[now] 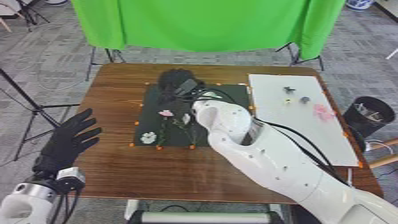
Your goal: Arrange flowers
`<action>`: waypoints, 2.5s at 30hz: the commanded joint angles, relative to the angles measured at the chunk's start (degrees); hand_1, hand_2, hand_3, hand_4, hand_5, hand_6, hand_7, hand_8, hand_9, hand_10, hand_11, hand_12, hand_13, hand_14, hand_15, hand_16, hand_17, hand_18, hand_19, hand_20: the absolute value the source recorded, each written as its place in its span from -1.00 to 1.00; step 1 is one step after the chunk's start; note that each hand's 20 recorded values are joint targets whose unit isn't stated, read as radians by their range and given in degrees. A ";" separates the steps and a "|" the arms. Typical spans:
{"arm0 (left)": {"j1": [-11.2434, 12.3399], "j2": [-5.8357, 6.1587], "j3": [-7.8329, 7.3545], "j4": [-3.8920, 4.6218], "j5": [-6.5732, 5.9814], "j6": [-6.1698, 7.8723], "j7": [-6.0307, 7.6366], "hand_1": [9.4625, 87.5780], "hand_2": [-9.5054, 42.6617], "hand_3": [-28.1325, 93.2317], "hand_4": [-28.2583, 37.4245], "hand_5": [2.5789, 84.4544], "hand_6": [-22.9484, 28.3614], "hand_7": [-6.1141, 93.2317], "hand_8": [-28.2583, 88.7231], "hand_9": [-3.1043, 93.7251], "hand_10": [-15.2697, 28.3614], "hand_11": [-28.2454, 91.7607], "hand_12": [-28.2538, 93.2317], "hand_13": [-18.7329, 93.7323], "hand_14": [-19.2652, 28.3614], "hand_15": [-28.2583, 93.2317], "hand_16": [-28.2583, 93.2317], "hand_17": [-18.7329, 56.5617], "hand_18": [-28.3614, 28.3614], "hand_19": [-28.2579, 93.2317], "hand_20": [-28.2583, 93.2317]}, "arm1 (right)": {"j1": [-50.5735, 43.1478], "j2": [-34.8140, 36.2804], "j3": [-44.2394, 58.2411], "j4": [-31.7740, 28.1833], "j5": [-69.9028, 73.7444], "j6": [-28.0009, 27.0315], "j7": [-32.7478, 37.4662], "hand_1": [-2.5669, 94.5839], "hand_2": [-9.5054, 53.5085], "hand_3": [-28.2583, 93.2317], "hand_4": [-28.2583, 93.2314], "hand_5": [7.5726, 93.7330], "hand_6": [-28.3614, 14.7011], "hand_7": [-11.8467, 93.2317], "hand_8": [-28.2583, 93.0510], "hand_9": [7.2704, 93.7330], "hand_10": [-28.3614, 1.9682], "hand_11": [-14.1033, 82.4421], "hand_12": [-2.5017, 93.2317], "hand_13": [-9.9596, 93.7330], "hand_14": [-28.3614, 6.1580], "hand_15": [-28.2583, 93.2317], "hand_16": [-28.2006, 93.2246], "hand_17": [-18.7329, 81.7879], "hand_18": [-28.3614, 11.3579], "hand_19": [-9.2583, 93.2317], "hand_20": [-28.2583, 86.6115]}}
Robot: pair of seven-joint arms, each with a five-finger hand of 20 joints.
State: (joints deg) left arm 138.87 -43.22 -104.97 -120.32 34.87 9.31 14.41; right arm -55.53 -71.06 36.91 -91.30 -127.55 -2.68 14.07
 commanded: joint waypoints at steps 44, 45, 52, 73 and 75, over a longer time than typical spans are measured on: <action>4.32 -1.96 -2.00 -1.01 -0.18 -0.43 -0.02 -0.60 -0.70 0.61 -0.88 -0.44 -0.01 -0.46 -0.71 -0.50 0.26 -0.18 -0.28 -0.34 0.50 -0.04 -0.55 -0.75 0.81 0.15 -0.42 | -30.65 36.38 28.56 -1.29 -4.02 6.10 19.28 -0.16 -1.00 0.87 -1.00 -0.06 0.29 0.00 -0.77 0.28 0.29 -0.08 -0.44 0.53 0.39 0.68 -0.14 0.11 -0.54 1.00 0.35; 4.58 -1.86 -2.03 -1.09 -0.22 -0.38 0.07 -0.60 -0.70 0.61 -0.88 -0.44 -0.01 -0.46 -0.71 -0.50 0.25 -0.18 -0.28 -0.34 0.50 -0.04 -0.55 -0.75 0.81 0.15 -0.42 | -30.81 36.28 28.69 -1.39 -3.65 6.26 19.24 -0.09 -1.00 0.82 -1.00 -0.01 0.32 0.05 -0.66 0.42 0.40 -0.19 -0.28 0.55 0.40 0.68 -0.13 0.12 -0.52 1.00 0.36; 4.53 -1.76 -2.10 -1.04 -0.25 -0.44 -0.07 -0.60 -0.70 0.61 -0.88 -0.44 -0.01 -0.46 -0.70 -0.50 0.26 -0.18 -0.28 -0.34 0.50 -0.04 -0.55 -0.75 0.81 0.15 -0.42 | -30.73 35.88 28.38 -1.28 -4.14 7.35 17.79 0.08 -1.00 0.79 -1.00 0.40 0.48 0.16 -0.51 0.86 0.61 -0.33 0.03 0.66 0.46 0.65 -0.09 0.20 -0.52 1.00 0.40; 4.59 -2.35 -1.62 -1.43 -0.37 0.54 0.22 -0.61 -0.69 0.61 -0.88 -0.44 -0.01 -0.46 -0.70 -0.50 0.25 -0.18 -0.28 -0.34 0.49 -0.04 -0.55 -0.75 0.81 0.15 -0.42 | -12.93 23.48 14.56 -6.79 -8.82 12.60 4.92 0.06 -1.00 0.84 -1.00 0.45 0.44 0.13 -0.48 0.90 0.60 -0.34 0.05 0.69 0.45 0.64 -0.07 0.21 -0.53 1.00 0.43; 4.24 -2.55 -1.38 -1.34 -0.26 0.52 0.07 -0.61 -0.69 0.61 -0.88 -0.44 -0.01 -0.46 -0.70 -0.50 0.25 -0.18 -0.28 -0.34 0.49 -0.04 -0.55 -0.75 0.81 0.15 -0.42 | -10.42 20.98 11.87 -6.07 -9.18 12.71 3.55 0.06 -1.00 0.84 -1.00 0.45 0.45 0.13 -0.48 0.90 0.60 -0.35 0.05 0.69 0.45 0.64 -0.07 0.21 -0.53 1.00 0.43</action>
State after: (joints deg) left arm 143.10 -44.76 -106.73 -121.44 34.48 9.61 15.06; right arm -73.41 -41.82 54.08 -96.01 -135.20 8.28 23.28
